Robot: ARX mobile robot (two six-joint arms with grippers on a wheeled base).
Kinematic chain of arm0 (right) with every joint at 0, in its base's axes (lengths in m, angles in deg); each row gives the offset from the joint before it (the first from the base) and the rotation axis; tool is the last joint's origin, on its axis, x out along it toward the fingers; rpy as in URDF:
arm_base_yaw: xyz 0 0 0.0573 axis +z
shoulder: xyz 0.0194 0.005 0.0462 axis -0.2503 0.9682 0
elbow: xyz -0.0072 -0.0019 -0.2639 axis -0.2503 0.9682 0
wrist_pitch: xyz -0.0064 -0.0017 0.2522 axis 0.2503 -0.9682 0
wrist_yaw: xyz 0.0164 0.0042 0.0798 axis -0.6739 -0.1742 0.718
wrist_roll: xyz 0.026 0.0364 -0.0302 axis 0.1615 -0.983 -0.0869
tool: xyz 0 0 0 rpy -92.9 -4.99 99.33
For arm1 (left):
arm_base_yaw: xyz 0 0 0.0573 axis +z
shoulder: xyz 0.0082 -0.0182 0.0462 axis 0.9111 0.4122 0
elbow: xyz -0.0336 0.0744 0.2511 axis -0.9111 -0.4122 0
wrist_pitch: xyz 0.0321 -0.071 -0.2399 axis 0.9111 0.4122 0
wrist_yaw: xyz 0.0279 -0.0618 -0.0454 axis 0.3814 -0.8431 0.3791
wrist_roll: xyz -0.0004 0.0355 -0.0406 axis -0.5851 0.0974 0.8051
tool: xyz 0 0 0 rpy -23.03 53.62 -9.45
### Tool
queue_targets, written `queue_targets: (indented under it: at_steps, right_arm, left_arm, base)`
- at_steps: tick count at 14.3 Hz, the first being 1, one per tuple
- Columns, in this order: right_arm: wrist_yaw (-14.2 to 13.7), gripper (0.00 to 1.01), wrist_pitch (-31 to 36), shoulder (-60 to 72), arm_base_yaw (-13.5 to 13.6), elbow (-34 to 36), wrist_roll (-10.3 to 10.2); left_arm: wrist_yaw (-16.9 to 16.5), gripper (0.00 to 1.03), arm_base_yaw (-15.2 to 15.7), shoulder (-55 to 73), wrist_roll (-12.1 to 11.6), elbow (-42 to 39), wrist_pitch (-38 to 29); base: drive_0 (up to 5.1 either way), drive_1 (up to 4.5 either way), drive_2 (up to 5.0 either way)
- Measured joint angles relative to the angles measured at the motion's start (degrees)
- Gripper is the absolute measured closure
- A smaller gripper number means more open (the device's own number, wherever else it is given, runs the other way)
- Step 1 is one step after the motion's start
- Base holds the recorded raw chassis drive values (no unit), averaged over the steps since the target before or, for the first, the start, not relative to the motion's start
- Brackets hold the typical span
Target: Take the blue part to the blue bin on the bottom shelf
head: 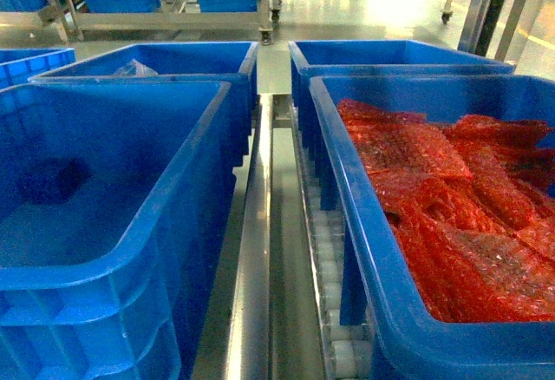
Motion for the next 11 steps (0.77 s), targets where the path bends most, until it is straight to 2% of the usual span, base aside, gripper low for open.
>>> queue_targets:
  at_steps: [11]
  right_arm:
    - [0.00, 0.03, 0.00, 0.00, 0.00, 0.00, 0.00]
  left_arm:
    - [0.00, 0.05, 0.00, 0.00, 0.00, 0.00, 0.00]
  base:
    - [0.0, 0.00, 0.0]
